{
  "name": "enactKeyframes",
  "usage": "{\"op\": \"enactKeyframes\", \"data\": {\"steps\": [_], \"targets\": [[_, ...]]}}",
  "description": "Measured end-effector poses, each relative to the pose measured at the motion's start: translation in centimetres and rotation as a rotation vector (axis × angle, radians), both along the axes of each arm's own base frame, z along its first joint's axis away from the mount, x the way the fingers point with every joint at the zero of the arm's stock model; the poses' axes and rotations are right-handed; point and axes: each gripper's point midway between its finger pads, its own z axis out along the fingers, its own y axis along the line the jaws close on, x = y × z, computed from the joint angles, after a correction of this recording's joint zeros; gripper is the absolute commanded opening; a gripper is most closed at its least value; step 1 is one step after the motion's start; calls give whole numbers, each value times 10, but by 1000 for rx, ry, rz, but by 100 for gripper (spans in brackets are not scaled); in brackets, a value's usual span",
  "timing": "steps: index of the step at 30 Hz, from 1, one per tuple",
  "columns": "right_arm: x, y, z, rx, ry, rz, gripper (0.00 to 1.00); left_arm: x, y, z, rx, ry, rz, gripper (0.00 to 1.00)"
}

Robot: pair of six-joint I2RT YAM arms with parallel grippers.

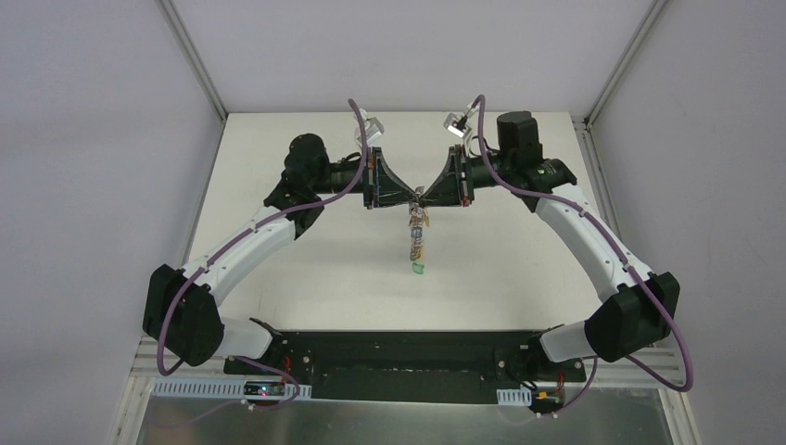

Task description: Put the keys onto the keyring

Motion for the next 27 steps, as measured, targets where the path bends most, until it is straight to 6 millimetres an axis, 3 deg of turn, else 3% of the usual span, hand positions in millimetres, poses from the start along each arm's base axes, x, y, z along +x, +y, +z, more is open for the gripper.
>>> {"op": "enactKeyframes", "data": {"steps": [5, 11, 19, 27], "targets": [[-5, 3, -12, -67, -49, 5, 0, -2, 3, -13, 72, -22, -11, 20], [-19, 9, -29, -157, -102, 43, 0, -4, 7, -12, 131, -86, -33, 30], [-21, 12, -39, -209, -118, 65, 0, -9, 12, -24, 192, -124, -63, 36], [-23, 13, -41, -222, -118, 75, 0, -25, 9, -39, 252, -164, -129, 33]]}}
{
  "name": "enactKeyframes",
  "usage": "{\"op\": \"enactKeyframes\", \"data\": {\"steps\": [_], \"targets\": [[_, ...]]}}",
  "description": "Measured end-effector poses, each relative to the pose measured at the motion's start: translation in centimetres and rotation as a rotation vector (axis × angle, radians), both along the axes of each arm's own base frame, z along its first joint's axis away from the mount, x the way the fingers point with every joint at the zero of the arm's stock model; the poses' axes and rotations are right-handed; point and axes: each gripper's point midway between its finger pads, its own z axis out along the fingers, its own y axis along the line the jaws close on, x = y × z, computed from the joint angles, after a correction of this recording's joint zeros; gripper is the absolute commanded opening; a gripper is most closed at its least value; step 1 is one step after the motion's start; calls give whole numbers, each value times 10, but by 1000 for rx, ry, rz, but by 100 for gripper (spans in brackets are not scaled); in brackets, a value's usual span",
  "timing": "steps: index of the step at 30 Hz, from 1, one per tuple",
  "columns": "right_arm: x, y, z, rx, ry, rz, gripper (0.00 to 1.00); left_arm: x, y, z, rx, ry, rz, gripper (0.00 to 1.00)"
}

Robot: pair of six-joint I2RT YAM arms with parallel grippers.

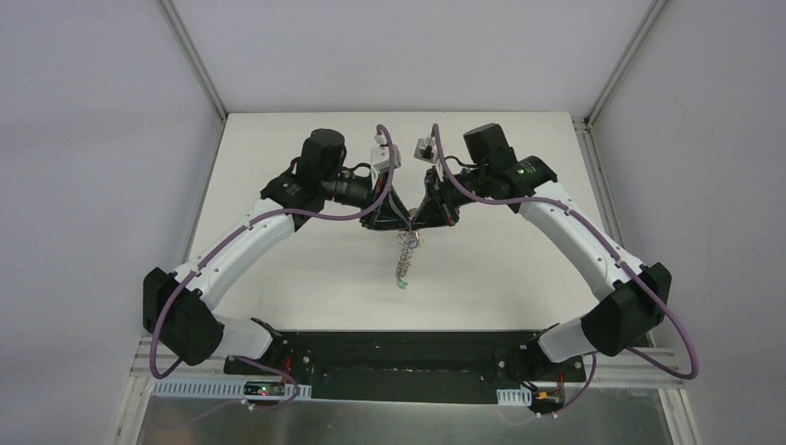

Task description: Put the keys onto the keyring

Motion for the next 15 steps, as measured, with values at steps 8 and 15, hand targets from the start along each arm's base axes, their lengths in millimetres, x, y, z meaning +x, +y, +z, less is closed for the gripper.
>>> {"op": "enactKeyframes", "data": {"steps": [8, 15], "targets": [[1, 1, -5, -14, 13, 1, 0, 1, -2, -7, 17, 6, -10, 16], [0, 0, -7, -20, 12, 3, 0, 2, -3, -10, 23, 10, -8, 1]]}}
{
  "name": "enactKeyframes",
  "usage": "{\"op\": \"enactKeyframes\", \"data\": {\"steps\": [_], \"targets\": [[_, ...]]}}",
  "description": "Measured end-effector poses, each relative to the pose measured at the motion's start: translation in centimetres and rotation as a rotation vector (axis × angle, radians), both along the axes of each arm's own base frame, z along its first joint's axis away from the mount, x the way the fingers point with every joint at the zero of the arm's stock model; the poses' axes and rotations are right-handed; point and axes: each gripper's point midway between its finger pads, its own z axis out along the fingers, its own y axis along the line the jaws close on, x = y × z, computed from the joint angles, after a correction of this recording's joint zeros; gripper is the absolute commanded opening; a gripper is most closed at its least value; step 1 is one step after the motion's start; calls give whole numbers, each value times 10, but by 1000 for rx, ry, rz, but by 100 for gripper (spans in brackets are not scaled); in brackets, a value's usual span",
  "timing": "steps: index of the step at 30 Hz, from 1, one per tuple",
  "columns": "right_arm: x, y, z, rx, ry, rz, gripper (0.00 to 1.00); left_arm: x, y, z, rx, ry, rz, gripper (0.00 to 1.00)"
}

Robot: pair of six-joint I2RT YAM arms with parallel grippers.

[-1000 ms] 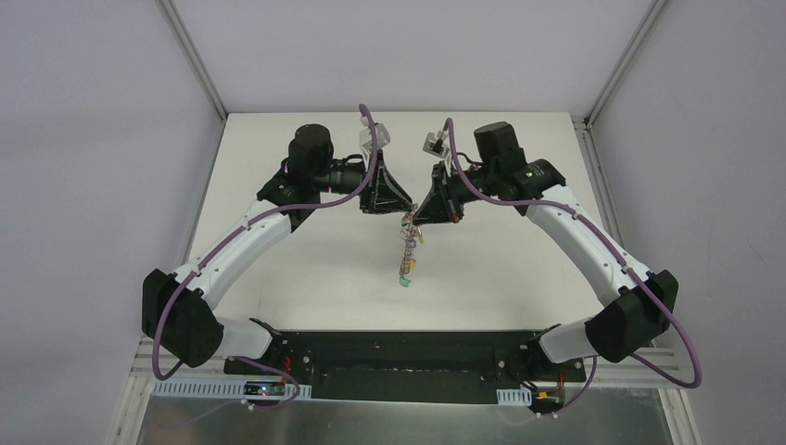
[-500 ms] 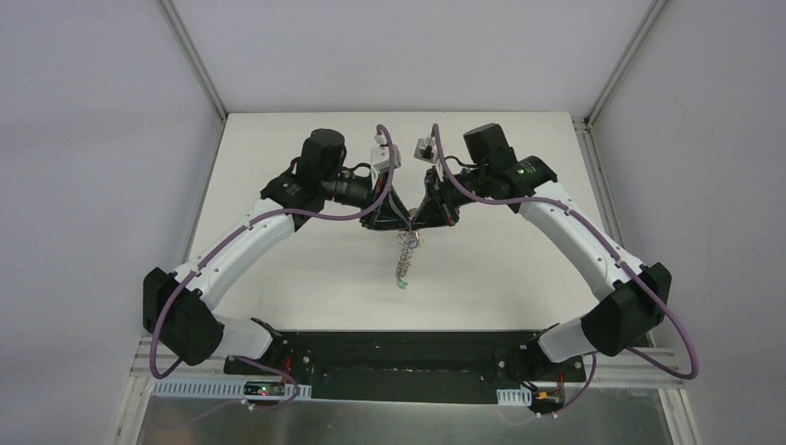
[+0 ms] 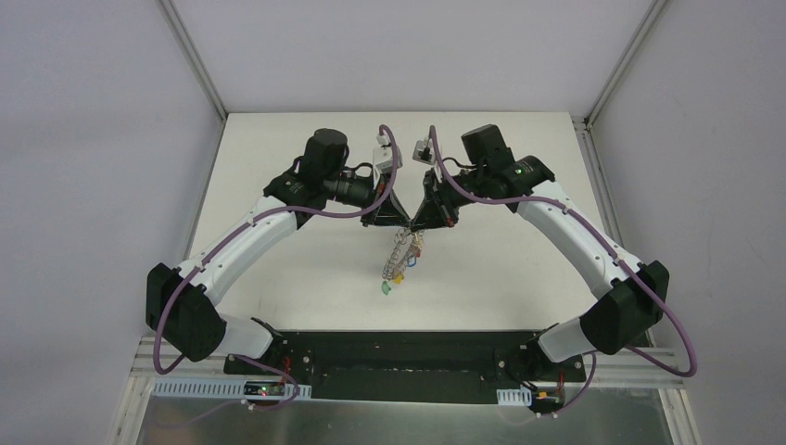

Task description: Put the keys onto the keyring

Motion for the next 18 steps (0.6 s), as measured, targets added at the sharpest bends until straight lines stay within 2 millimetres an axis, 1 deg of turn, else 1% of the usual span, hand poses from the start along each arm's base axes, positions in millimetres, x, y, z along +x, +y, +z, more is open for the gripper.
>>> {"op": "enactKeyframes", "data": {"steps": [9, 10, 15, 16, 18], "targets": [[0, 0, 0, 0, -5, 2, 0, -1, 1, 1, 12, -2, -2, 0], [0, 0, 0, 1, -7, 2, 1, -1, 2, 1, 15, -2, -2, 0], [1, 1, 3, 12, -9, 0, 21, -1, 2, 4, 15, 6, 1, 0], [2, 0, 4, 18, -4, -3, 25, -1, 2, 5, 11, 9, 4, 0], [4, -3, 9, 37, 5, -17, 28, 3, 0, 9, -9, 22, 20, 0]]}}
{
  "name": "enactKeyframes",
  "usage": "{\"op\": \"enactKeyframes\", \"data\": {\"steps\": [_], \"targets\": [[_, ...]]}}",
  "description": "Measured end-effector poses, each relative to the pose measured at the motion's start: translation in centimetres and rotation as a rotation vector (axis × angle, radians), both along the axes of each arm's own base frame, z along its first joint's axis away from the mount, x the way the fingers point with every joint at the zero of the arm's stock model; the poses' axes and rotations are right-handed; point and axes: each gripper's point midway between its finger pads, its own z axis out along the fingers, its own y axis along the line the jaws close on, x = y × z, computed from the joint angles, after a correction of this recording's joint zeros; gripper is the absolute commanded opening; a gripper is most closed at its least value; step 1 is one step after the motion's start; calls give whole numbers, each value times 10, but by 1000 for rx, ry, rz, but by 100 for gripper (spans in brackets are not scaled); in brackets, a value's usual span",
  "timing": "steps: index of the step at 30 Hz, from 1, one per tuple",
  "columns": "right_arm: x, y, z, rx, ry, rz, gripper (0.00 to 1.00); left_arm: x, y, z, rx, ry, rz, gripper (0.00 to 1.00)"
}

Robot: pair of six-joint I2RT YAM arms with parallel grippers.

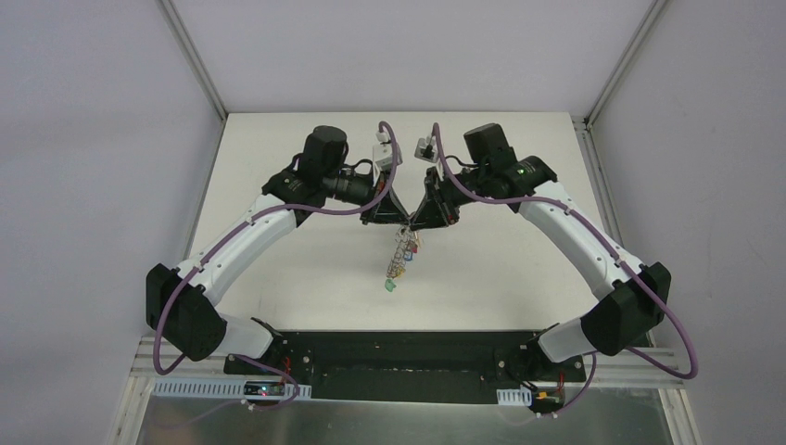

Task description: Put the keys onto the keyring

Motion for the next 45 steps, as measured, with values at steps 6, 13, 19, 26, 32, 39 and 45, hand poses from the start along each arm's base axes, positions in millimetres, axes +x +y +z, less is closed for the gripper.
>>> {"op": "enactKeyframes", "data": {"steps": [6, 13, 19, 26, 32, 39, 45], "targets": [[23, -20, 21, 99, 4, -96, 33, 5, -5, 7, -62, 92, 52, 0], [28, -27, 31, 166, 36, -122, 34, 6, -8, 17, -102, 163, 93, 0], [23, -25, 28, 193, 84, -100, 34, 6, -9, 19, -120, 191, 104, 0], [19, -22, 28, 221, 123, -79, 26, 7, -10, 24, -137, 199, 106, 0], [16, -20, 28, 236, 145, -65, 16, 7, -10, 24, -139, 204, 110, 0], [14, -18, 29, 242, 156, -56, 10, 7, -11, 25, -144, 203, 110, 0], [14, -17, 29, 243, 154, -52, 11, 7, -11, 25, -144, 210, 111, 0]]}}
